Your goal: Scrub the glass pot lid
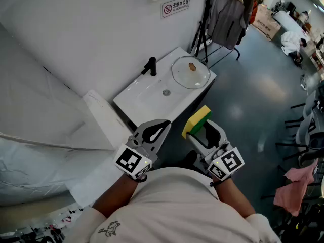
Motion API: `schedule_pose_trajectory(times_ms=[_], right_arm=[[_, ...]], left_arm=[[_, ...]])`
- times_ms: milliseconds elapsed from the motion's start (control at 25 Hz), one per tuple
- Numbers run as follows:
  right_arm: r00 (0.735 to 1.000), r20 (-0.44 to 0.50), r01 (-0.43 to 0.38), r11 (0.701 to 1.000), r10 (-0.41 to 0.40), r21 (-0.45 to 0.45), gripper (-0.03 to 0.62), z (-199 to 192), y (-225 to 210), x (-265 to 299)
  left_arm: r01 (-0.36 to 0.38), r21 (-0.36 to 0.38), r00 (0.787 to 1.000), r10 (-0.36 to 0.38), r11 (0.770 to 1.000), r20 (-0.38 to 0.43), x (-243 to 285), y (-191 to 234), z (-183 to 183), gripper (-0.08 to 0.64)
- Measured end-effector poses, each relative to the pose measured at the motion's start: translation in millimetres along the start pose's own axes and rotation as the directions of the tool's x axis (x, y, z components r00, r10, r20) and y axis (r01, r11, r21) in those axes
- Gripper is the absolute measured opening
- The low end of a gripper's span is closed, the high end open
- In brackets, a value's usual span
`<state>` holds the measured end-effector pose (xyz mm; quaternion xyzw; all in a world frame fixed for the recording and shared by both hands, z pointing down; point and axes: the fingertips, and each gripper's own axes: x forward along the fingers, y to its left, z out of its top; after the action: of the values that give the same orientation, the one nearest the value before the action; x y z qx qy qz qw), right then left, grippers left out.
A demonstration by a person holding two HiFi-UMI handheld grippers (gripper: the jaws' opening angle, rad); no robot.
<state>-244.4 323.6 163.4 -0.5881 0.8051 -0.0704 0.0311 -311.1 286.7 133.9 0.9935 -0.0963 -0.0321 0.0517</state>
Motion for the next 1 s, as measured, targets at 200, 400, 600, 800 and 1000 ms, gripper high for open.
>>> schedule_pose_trajectory(times_ms=[200,400,600,800,1000], right_arm=[[1.000,0.001,0.004,1.000,-0.004,0.014,0.288,-1.4,2.9,-3.7],[1.000,0.016,0.012,1.000,-0.013,0.022,0.288,0.4,-5.8,-11.7],[0.999,0.022,0.025,0.999,-0.025,0.029,0.291,2.4,-23.7,-16.6],[0.999,0.017,0.032,0.999,-0.032,0.041,0.291,2.1,-53.0,-23.9],[0.999,0.018,0.034,0.998,-0.034,0.046,0.292,1.7,-96.9,-29.3]], left_arm=[[0.001,-0.005,1.000,-0.001,1.000,-0.007,-3.1,-5.0,-0.8,-0.002],[-0.001,-0.008,1.000,0.001,1.000,-0.012,4.5,-9.9,-3.0,-0.002],[0.003,-0.009,1.000,-0.003,1.000,-0.027,21.6,-12.8,-7.0,-0.002],[0.000,-0.008,0.999,-0.001,1.000,-0.035,49.9,-13.2,-10.8,-0.002],[-0.013,-0.009,0.999,0.013,1.000,-0.043,90.4,-9.5,-19.7,-0.002]])
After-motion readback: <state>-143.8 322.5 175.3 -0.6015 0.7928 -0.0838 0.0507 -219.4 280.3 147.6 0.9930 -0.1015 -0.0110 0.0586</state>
